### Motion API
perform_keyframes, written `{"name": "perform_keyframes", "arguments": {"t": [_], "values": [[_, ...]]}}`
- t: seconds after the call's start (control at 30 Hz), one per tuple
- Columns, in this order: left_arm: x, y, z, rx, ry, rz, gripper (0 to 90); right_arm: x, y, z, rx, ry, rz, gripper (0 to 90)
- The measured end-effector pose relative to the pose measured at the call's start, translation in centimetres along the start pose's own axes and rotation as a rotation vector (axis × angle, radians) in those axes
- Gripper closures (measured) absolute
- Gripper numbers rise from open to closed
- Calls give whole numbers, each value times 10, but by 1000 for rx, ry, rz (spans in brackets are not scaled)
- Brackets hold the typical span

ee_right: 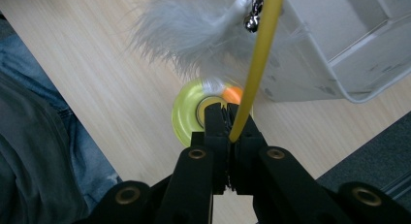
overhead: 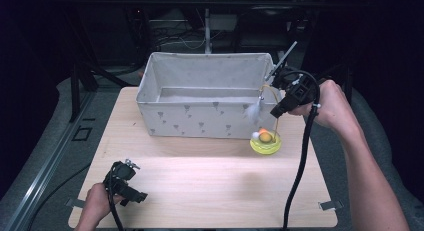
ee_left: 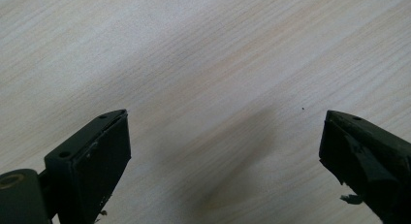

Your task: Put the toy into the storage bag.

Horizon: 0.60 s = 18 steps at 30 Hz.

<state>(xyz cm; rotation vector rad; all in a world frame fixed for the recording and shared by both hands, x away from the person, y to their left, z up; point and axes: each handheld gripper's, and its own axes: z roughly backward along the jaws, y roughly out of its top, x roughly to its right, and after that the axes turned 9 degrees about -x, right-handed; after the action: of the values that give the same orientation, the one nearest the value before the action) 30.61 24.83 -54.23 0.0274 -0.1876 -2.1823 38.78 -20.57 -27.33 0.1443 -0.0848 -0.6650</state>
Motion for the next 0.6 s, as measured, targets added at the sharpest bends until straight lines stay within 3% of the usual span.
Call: {"name": "perform_keyframes", "arguments": {"t": [0.6], "values": [[0, 1, 0, -2, 0, -2, 46, 3, 9, 32, 16, -14, 4, 883]]}}
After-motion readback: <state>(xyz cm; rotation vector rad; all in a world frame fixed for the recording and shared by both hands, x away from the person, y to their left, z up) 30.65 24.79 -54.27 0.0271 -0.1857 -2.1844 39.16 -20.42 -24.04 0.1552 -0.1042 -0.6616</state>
